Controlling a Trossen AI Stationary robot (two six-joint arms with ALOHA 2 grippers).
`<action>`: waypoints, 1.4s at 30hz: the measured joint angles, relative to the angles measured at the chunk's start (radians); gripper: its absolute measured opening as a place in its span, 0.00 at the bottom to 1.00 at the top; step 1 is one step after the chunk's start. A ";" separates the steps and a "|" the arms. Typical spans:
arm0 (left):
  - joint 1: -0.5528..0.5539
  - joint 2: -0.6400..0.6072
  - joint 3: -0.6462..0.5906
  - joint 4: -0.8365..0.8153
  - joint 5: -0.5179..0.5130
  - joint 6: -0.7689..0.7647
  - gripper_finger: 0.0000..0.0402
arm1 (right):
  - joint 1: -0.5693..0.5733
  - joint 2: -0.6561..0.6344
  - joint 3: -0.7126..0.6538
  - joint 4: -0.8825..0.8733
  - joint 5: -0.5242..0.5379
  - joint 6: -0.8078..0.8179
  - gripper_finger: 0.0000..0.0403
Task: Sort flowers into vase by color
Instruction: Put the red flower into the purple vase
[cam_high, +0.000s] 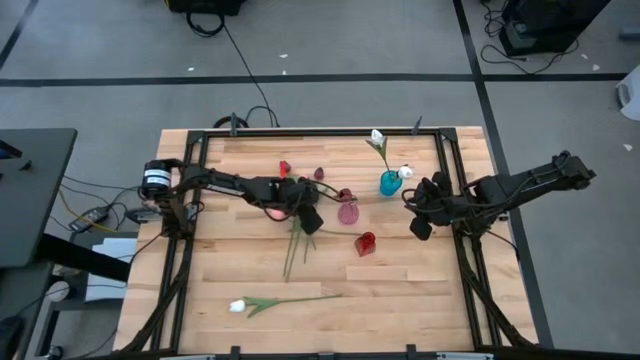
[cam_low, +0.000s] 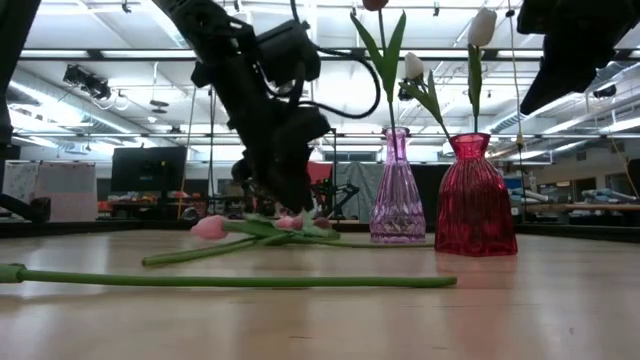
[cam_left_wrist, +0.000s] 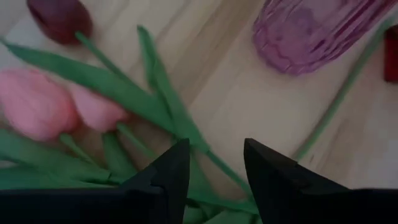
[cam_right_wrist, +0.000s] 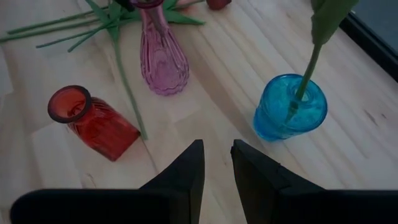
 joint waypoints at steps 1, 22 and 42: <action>-0.001 0.001 0.003 0.001 0.011 0.000 0.39 | 0.000 0.000 0.000 0.001 0.006 -0.001 0.24; -0.006 0.116 0.009 0.024 0.018 0.050 0.33 | 0.018 0.020 0.000 0.029 -0.002 -0.032 0.24; 0.100 -0.282 -0.030 0.046 -0.142 0.260 0.03 | 0.080 -0.018 0.000 0.085 -0.022 -0.002 0.24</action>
